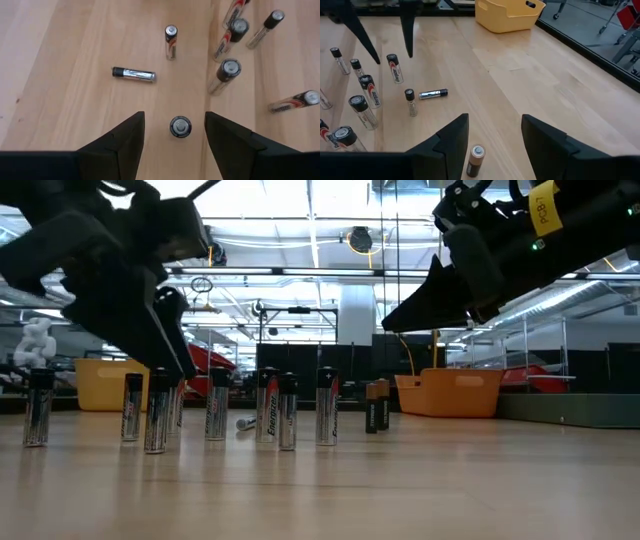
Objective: Sort batteries
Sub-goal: Put the silver battery into the yellow bin
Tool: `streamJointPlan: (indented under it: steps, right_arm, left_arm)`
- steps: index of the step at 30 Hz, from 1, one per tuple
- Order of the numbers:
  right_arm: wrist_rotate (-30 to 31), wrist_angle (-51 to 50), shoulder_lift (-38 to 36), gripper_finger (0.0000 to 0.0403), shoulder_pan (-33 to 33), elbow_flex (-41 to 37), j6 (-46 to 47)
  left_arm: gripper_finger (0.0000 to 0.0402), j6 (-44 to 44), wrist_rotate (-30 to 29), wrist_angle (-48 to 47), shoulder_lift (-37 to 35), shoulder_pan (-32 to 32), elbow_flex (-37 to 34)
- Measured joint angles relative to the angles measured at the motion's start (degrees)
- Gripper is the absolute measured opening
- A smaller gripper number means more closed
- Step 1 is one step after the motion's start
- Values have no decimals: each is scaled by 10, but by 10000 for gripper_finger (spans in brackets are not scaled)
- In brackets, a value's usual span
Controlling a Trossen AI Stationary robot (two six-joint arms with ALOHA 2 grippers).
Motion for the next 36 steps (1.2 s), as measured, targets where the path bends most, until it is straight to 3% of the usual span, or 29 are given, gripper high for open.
streamJointPlan:
  steps: [8, 11, 14, 21, 26, 31, 36]
  right_arm:
    - [0, -16, 0, 173, 0, 0, 0]
    - [2, -16, 0, 173, 0, 0, 0]
    - [2, -16, 0, 173, 0, 0, 0]
    - [2, -16, 0, 173, 0, 0, 0]
    - [2, -17, 0, 173, 0, 0, 0]
    - [2, -22, 0, 173, 0, 0, 4]
    - [3, -37, 0, 173, 0, 0, 16]
  left_arm:
    - [205, 2, -2, 13, 29, 1, 0]
    - [154, 14, -2, 20, 32, 1, 0]
    - [61, 18, -2, 27, 32, 2, 0]
    - [54, 23, -18, -10, 11, 16, -1]
    - [54, 32, -104, -120, -85, 50, 0]
    - [54, -16, -241, -256, -197, 110, 0]
    - [54, -72, -280, -390, -267, 190, 0]
